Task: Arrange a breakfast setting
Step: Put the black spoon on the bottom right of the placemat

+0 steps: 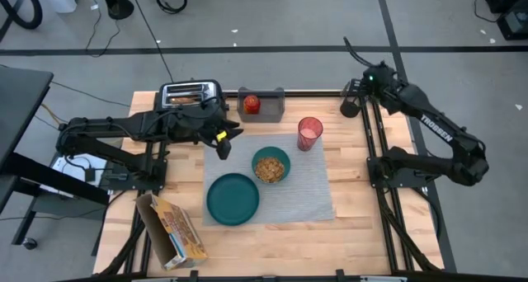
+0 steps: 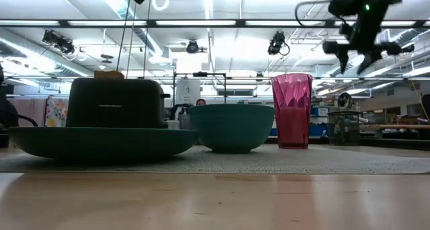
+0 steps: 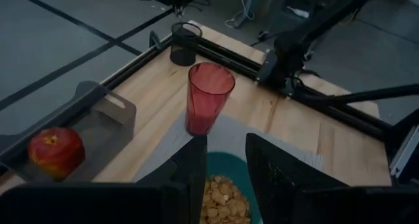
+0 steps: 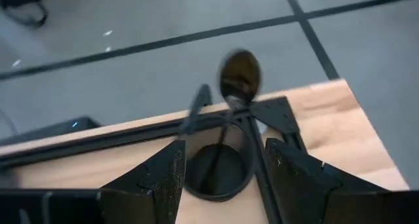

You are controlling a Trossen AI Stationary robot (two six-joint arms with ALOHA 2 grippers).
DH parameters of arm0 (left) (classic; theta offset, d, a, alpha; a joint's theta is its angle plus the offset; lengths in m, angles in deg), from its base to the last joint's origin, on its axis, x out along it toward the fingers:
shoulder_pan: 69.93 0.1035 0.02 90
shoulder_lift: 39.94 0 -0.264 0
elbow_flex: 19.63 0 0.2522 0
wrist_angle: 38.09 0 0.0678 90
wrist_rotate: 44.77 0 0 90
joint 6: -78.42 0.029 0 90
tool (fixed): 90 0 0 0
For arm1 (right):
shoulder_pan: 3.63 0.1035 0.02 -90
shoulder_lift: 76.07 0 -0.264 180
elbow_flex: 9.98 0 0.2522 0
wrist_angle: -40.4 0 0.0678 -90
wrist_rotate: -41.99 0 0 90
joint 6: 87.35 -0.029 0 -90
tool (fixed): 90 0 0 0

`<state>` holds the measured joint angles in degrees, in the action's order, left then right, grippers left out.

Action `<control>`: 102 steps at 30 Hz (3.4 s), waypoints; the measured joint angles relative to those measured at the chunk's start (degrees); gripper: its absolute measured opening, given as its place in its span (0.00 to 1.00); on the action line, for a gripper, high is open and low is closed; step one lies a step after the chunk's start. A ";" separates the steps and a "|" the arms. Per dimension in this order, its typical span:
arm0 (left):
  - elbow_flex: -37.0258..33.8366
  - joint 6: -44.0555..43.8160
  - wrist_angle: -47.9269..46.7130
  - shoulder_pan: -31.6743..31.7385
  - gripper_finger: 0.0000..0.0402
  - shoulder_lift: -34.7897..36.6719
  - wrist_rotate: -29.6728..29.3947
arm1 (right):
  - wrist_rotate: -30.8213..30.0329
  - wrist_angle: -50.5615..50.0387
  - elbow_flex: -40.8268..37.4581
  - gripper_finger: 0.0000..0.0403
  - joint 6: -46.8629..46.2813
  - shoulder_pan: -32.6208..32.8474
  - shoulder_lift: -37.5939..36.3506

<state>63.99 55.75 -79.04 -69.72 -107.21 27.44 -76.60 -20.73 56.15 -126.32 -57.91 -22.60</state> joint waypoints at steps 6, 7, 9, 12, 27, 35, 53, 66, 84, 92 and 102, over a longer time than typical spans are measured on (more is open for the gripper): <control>0.00 -2.21 1.38 0.61 0.28 0.00 0.03 | -4.57 13.86 -14.24 0.53 -7.31 -1.35 -4.25; 0.00 -2.21 1.73 0.84 0.28 0.00 0.04 | -4.95 16.69 -16.41 0.52 -8.06 -1.48 -4.35; 0.00 -2.74 3.29 1.69 0.28 0.00 0.10 | -6.48 21.90 -20.35 0.52 -9.39 -1.96 -4.36; 0.00 -5.17 5.20 3.30 0.28 0.00 0.05 | -10.70 28.96 -24.70 0.50 -10.41 -1.34 -4.33; 0.11 -6.30 7.47 15.30 0.28 -0.97 6.52 | -9.18 22.09 -15.69 0.45 -14.06 4.03 -2.47; 0.09 7.12 9.25 23.23 0.28 -5.40 29.16 | -3.40 -5.29 8.66 0.42 -8.21 5.10 12.69; 0.07 23.38 7.82 31.15 0.28 -6.91 49.60 | -1.63 -42.24 49.19 0.42 29.13 4.06 52.52; 0.02 20.70 5.15 31.26 0.28 -6.38 49.60 | 6.95 -37.19 54.52 0.45 39.41 -13.76 55.14; 0.02 17.00 5.45 31.06 0.28 -6.38 49.67 | 13.41 -42.66 54.48 0.46 34.18 -19.59 59.02; 0.02 17.13 4.83 31.06 0.28 -6.38 50.52 | 13.34 -42.61 54.48 0.46 35.66 -18.57 59.22; 0.02 17.35 6.15 31.10 0.28 -6.38 50.54 | 13.53 -42.67 54.70 0.36 37.69 -18.44 58.90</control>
<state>64.01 73.10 -72.88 -38.62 -113.59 77.98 -63.07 -63.40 110.85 -88.63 -76.35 36.30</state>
